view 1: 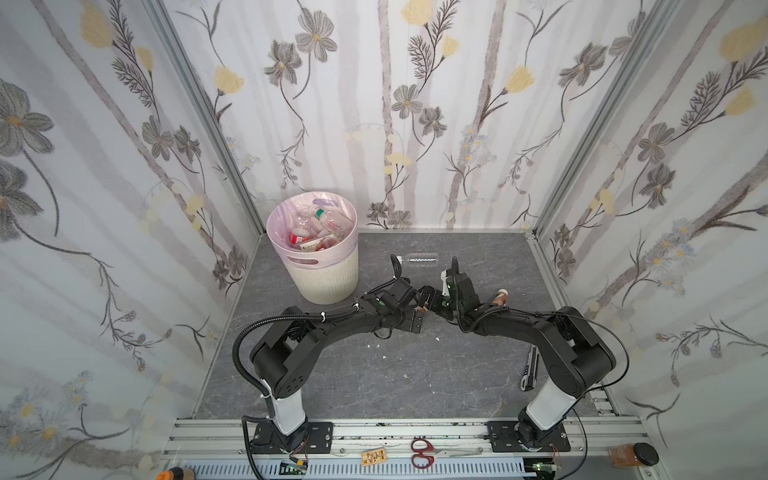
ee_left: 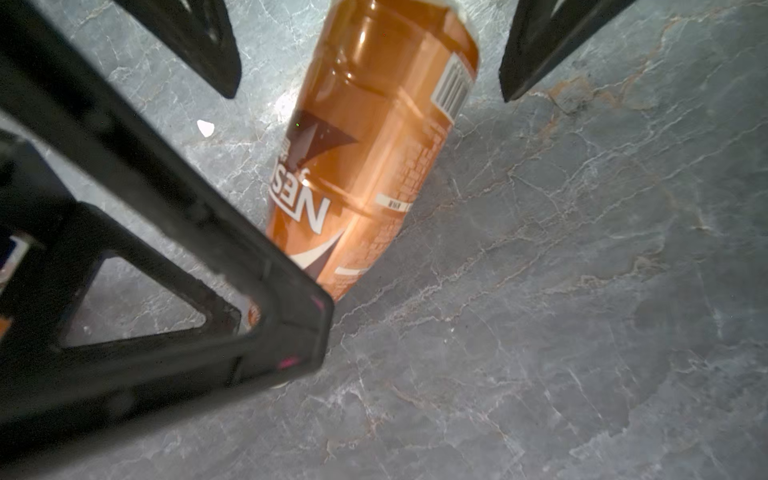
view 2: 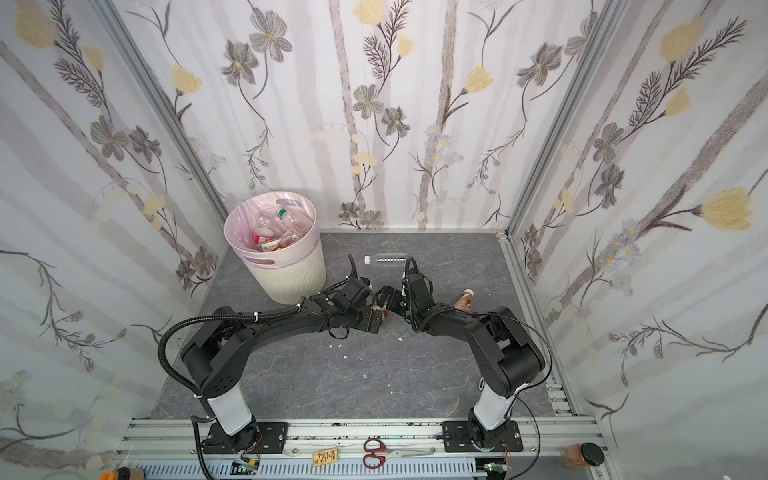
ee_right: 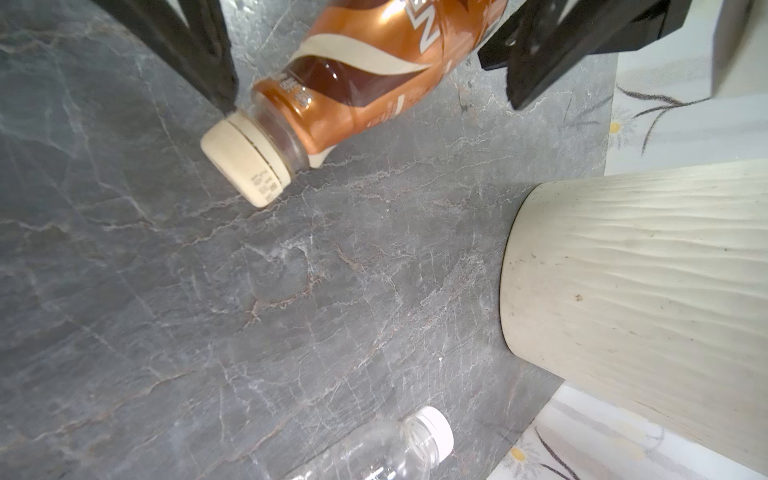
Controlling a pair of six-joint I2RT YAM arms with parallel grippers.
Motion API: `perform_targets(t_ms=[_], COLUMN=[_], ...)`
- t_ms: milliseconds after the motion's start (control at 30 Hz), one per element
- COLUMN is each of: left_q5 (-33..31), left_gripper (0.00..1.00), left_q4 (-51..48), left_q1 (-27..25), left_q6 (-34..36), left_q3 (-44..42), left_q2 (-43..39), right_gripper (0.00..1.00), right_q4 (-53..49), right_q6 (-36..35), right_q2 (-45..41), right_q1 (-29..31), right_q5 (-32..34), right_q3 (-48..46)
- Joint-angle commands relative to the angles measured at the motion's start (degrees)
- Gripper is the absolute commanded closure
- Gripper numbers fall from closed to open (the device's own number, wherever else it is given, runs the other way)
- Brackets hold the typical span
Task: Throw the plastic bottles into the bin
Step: 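Close the left gripper on the Nescafe bottle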
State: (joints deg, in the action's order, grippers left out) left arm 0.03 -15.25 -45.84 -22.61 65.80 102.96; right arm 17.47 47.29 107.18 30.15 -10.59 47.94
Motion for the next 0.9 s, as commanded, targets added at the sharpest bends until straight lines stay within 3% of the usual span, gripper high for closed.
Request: perform_targets(t_ms=[0, 633, 867], left_q5=[-0.7, -2.1, -3.7], left_gripper=[0.0, 0.08, 0.22], left_q4=[-0.3, -0.5, -0.6], left_q1=[0.0, -1.4, -1.4], left_q6=[0.6, 2.6, 2.0], left_q3=[1.2, 2.8, 2.9], left_q2=[1.3, 5.4, 6.0], right_gripper=[0.0, 0.0, 0.0], right_q4=[-0.7, -1.0, -0.5], right_q6=[-1.2, -2.3, -2.2], right_q2=[0.9, 0.7, -1.1], right_q1=[-0.3, -2.1, -2.8], right_q5=[-0.4, -2.1, -2.2], right_q3=[1.1, 1.5, 0.0])
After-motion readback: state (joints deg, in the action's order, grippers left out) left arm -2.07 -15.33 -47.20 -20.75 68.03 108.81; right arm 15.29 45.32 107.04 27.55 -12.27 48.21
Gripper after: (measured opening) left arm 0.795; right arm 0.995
